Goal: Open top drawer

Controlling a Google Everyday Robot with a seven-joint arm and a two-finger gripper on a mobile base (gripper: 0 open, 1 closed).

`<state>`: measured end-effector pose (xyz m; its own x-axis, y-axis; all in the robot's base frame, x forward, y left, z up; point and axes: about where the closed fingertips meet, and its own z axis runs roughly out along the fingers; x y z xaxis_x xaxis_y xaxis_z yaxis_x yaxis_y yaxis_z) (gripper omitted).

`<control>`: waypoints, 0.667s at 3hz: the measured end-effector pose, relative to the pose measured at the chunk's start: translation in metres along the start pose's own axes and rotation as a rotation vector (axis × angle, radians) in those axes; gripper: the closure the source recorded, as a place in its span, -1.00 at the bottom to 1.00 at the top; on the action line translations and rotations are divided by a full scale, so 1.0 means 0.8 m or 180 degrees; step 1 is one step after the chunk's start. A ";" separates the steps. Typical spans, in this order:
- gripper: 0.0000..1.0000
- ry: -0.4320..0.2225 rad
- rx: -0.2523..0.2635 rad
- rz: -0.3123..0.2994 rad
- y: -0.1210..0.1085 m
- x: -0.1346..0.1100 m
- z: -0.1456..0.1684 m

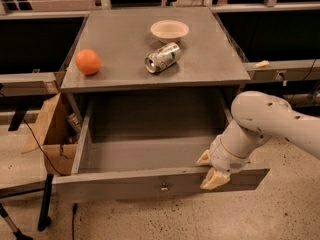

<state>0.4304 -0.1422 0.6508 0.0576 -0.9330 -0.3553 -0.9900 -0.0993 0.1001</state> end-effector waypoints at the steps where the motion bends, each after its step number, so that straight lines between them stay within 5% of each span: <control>1: 0.75 0.0029 -0.0040 0.0032 0.003 0.003 0.000; 2: 1.00 0.0032 -0.0044 0.0033 0.004 0.003 -0.001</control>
Offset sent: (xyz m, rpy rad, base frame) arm -0.0057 -0.0068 0.0017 -0.0181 0.0227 -0.0048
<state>0.4272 -0.1450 0.6506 0.0488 -0.9374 -0.3448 -0.9887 -0.0944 0.1166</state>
